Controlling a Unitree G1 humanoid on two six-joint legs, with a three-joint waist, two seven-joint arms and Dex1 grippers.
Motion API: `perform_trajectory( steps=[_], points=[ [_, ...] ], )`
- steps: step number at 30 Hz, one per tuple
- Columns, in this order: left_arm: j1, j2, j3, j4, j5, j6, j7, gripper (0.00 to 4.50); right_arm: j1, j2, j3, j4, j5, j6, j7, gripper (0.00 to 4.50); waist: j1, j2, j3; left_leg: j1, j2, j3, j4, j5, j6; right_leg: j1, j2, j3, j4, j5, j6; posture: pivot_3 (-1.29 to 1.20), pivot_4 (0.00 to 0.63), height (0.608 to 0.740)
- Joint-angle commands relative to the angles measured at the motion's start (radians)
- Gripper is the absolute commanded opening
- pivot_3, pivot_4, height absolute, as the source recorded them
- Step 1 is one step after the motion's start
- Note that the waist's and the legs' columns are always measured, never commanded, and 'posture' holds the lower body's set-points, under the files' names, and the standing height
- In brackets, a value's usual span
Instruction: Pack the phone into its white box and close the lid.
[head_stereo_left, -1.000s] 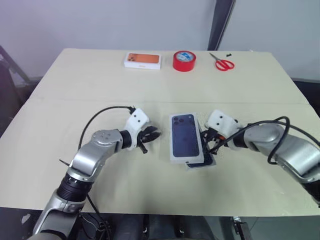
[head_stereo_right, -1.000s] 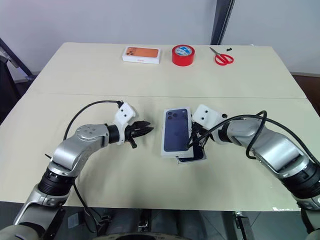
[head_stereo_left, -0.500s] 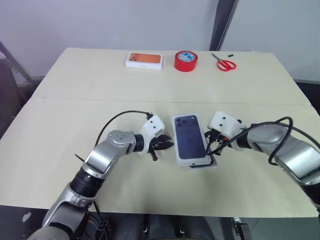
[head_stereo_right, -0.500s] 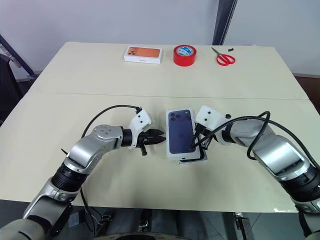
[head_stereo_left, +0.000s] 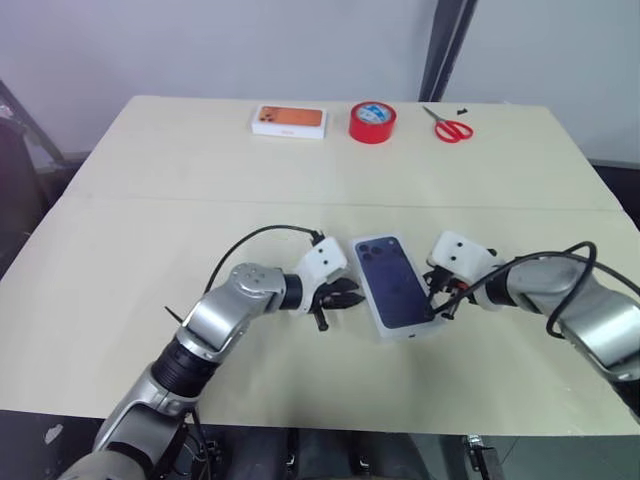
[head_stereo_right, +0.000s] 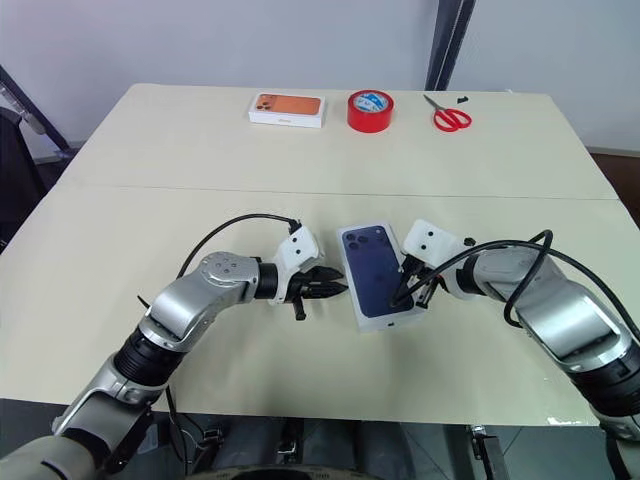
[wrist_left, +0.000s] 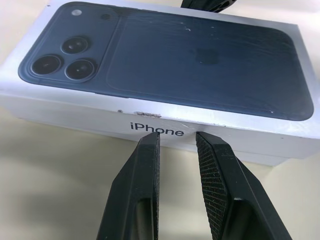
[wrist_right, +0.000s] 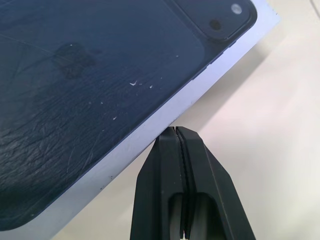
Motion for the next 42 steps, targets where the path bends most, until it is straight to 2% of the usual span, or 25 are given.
perform_trajectory(
  steps=[1, 14, 19, 21, 23, 26, 33, 36, 38, 42],
  points=[
    [-0.027, -0.015, -0.011, -0.034, -0.004, -0.011, -0.009, 1.19, 0.003, 0.002, -0.030, -0.044, -0.008, -0.006, 0.016, 0.02, 0.000, 0.000, 0.000, 0.000, 0.000, 0.000, 0.000, 0.000, 0.000, 0.000, 0.000, 0.000, 0.000, 0.000, 0.000, 0.00, 0.150, 0.725],
    [-0.023, -0.001, -0.033, -0.013, 0.024, -0.017, -0.018, 1.19, 0.034, -0.006, -0.043, -0.053, -0.028, -0.005, 0.031, 0.02, 0.000, 0.000, 0.000, 0.000, 0.000, 0.000, 0.000, 0.000, 0.000, 0.000, 0.000, 0.000, 0.000, 0.000, 0.000, 0.00, 0.150, 0.725],
    [-0.039, -0.008, 0.112, -0.024, -0.070, 0.011, -0.024, 1.19, 0.082, -0.045, -0.198, -0.032, 0.019, -0.076, 0.112, 0.02, 0.000, 0.000, 0.000, 0.000, 0.000, 0.000, 0.001, 0.000, 0.000, 0.000, 0.000, 0.000, 0.000, 0.000, 0.000, 0.00, 0.150, 0.725],
    [-0.075, -0.041, 0.174, 0.002, -0.108, 0.031, 0.002, 1.19, 0.122, -0.042, -0.279, -0.047, 0.080, -0.081, 0.163, 0.02, 0.002, 0.000, 0.000, 0.000, 0.000, 0.000, 0.001, 0.000, 0.000, 0.000, 0.001, 0.000, 0.000, 0.000, 0.000, 0.00, 0.150, 0.725],
    [-0.116, -0.069, 0.187, 0.050, -0.096, 0.019, 0.028, 1.19, 0.157, -0.020, -0.352, -0.080, 0.164, -0.050, 0.202, 0.02, 0.004, 0.000, 0.000, 0.000, 0.000, 0.000, 0.001, 0.000, 0.000, 0.001, 0.001, 0.000, 0.000, 0.000, 0.000, 0.00, 0.150, 0.725],
    [-0.174, -0.095, 0.122, 0.169, -0.015, -0.022, 0.059, 1.19, 0.231, 0.001, -0.381, -0.136, 0.237, -0.016, 0.226, 0.02, 0.003, 0.000, 0.000, 0.001, 0.000, 0.000, 0.001, 0.000, 0.001, 0.003, 0.001, 0.000, 0.000, 0.000, 0.000, 0.00, 0.150, 0.725],
    [-0.241, -0.142, -0.021, 0.393, 0.123, -0.074, 0.064, 1.19, 0.367, -0.011, -0.262, -0.172, 0.137, -0.058, 0.163, 0.02, 0.001, -0.001, 0.000, 0.003, 0.000, 0.000, 0.002, -0.002, 0.004, 0.004, 0.002, 0.000, 0.001, 0.000, 0.000, 0.00, 0.150, 0.725],
    [-0.245, -0.156, -0.039, 0.425, 0.141, -0.094, 0.051, 1.19, 0.378, -0.014, -0.245, -0.163, 0.103, -0.066, 0.135, 0.02, 0.001, -0.001, 0.000, 0.012, 0.000, -0.001, 0.001, -0.004, 0.008, 0.013, 0.002, 0.000, -0.001, 0.000, 0.001, 0.00, 0.150, 0.725],
    [-0.240, -0.166, 0.013, 0.402, 0.113, -0.106, 0.051, 1.19, 0.356, 0.006, -0.284, -0.163, 0.121, -0.059, 0.118, 0.02, 0.001, -0.001, 0.000, 0.018, 0.000, -0.001, 0.001, -0.006, 0.009, 0.020, 0.001, 0.000, -0.003, -0.001, 0.001, 0.00, 0.150, 0.725],
    [-0.199, -0.154, 0.158, 0.287, 0.051, -0.134, 0.085, 1.19, 0.293, 0.064, -0.394, -0.137, 0.172, -0.082, 0.091, 0.02, -0.003, -0.001, 0.000, 0.016, 0.000, -0.001, 0.001, -0.006, 0.009, 0.017, 0.001, 0.001, -0.002, -0.001, 0.002, 0.00, 0.150, 0.725]
  ],
)
